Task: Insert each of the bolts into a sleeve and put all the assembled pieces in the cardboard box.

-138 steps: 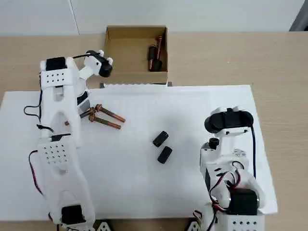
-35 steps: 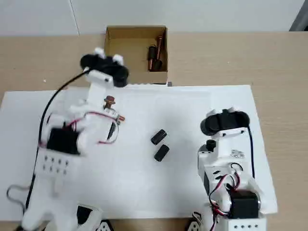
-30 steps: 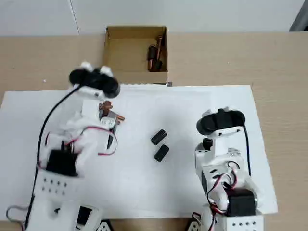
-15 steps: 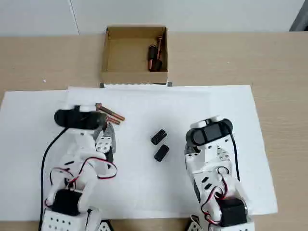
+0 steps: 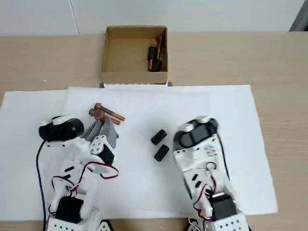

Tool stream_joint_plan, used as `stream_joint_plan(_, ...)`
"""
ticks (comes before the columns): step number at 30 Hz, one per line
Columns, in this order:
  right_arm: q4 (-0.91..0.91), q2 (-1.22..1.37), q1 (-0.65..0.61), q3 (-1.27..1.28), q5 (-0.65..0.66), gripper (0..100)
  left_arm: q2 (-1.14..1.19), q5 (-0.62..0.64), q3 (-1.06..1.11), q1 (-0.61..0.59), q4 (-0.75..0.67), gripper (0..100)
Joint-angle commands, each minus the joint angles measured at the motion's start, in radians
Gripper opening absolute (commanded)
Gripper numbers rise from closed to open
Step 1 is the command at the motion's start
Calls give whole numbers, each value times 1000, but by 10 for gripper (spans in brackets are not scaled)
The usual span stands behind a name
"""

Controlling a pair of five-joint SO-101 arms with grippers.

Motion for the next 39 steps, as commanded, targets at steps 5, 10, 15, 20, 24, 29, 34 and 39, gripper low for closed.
stream_joint_plan(5, -166, -15, -185, 41, 12, 2, -21, 80, -4, 5, -137, 6)
stream_joint_plan(10, -170, -15, -288, 40, 68, 2, -21, 149, -8, 57, -153, 6)
stream_joint_plan(15, -171, -15, -341, 34, 97, 2, -23, 150, -8, 178, -157, 6)
stream_joint_plan(20, -171, -15, -352, 34, 98, 2, -23, 149, -8, 242, -157, 6)
stream_joint_plan(24, -171, -15, -346, 40, 98, 2, -23, 147, -8, 250, -157, 6)
stream_joint_plan(29, -170, -15, -343, 32, 98, 2, -21, 146, -8, 265, -153, 6)
stream_joint_plan(34, -170, -15, -321, 32, 98, 2, -21, 110, -8, 282, -152, 6)
stream_joint_plan(39, -170, -15, -286, 25, 98, 2, -20, 100, -7, 279, -152, 6)
